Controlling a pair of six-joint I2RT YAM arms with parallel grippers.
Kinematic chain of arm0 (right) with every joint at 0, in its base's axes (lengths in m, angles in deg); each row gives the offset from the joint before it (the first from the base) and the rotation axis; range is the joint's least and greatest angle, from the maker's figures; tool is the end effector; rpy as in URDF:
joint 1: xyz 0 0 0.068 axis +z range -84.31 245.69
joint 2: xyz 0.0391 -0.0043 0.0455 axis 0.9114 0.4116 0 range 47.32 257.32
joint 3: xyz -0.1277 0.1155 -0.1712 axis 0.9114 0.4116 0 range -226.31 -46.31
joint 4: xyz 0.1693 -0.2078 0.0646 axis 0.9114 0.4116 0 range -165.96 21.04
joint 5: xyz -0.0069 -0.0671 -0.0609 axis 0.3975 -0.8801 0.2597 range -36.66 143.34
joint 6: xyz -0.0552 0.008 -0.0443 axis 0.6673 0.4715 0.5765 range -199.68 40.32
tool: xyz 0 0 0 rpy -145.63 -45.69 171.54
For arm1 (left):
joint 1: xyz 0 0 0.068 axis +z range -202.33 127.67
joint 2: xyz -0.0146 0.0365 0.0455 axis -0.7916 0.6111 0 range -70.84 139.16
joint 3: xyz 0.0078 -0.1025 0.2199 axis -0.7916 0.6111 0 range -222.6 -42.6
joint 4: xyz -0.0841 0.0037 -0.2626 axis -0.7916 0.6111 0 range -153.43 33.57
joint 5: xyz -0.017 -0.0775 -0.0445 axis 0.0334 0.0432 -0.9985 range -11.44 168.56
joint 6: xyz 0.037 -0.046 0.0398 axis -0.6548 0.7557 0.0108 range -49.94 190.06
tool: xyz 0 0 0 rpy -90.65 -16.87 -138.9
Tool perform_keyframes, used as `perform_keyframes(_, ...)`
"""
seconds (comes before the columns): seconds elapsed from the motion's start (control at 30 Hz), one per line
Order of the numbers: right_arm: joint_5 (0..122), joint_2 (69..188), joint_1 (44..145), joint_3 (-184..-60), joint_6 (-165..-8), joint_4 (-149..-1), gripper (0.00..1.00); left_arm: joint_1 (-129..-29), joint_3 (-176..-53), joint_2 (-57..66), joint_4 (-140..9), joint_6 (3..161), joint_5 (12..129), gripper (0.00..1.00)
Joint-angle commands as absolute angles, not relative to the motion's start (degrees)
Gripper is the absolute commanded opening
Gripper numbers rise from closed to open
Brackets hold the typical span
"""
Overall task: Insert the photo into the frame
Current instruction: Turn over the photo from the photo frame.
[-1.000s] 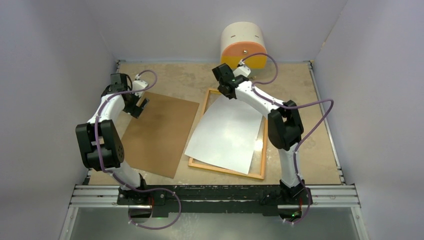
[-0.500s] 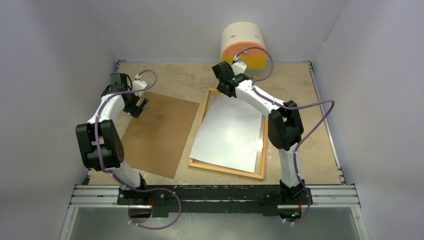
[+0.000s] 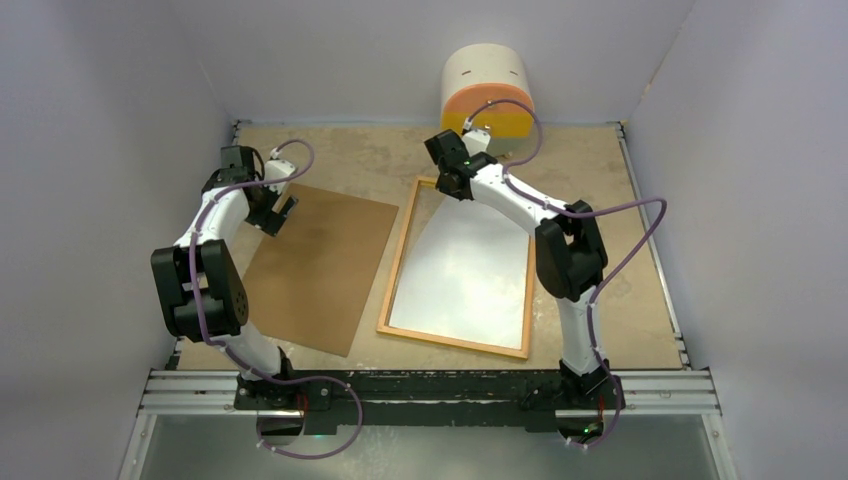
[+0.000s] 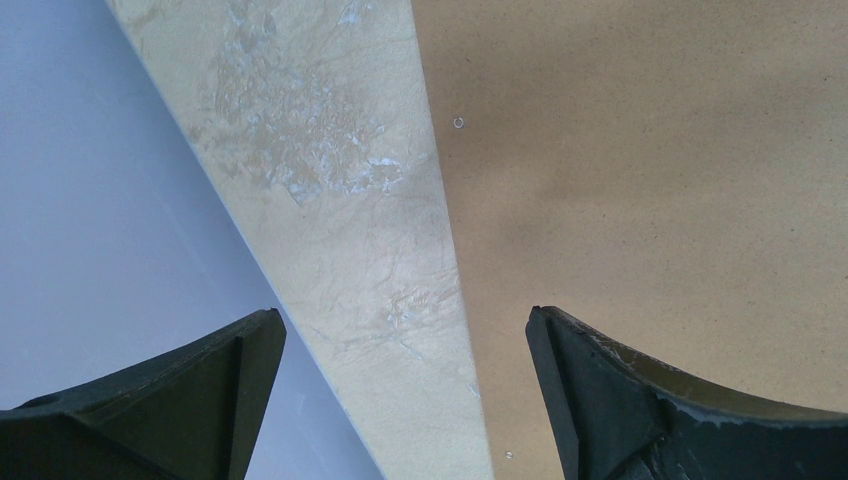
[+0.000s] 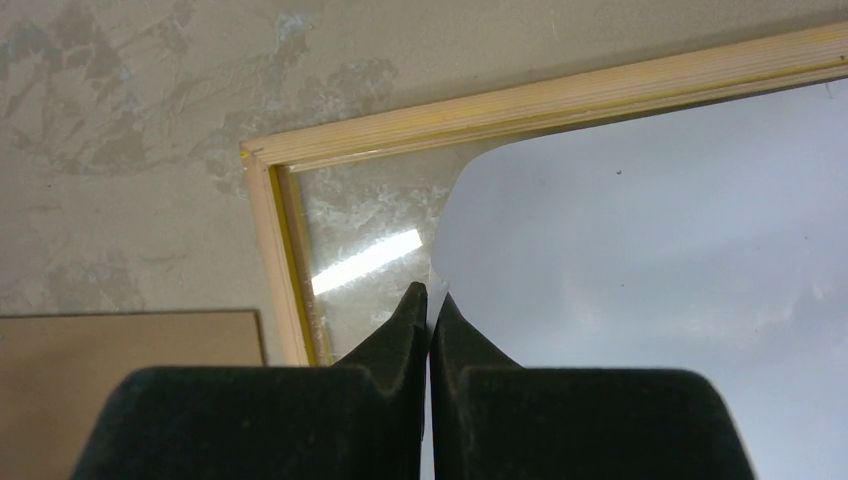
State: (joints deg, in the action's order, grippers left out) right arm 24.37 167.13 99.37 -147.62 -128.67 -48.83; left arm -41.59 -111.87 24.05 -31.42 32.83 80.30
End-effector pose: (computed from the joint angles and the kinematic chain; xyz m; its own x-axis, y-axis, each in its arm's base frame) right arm 0.4228 0.2475 0.2004 -0.5435 0.4311 -0.7202 0.3156 0.9000 0.3006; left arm 0.3646 0.0710 0.1750 -0.7830 0.4670 -0.4108 0.3410 0.8747 0.3444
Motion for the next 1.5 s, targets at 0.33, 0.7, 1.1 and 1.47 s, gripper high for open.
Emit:
perform_keyframes(0.33,26.6,163.8,98.4,-146.7,-129.1,-48.7,0.29,-41.9,-113.7,22.4,-30.8,31.5,80.0,1.0)
perform_keyframes(0.7,33.1,160.8,97.6,-140.5,-125.8,-57.7,0.76,-41.9,-113.5,22.8,-29.9,30.6,80.0,1.0)
perform_keyframes(1.1,34.3,161.3,97.2,-140.7,-126.3,-58.5,0.99,-41.9,-113.5,23.2,-29.7,30.6,80.8,1.0)
perform_keyframes(1.47,33.7,157.7,96.8,-137.2,-126.8,-61.5,0.99,-40.9,-114.8,24.6,-29.7,30.9,81.9,1.0)
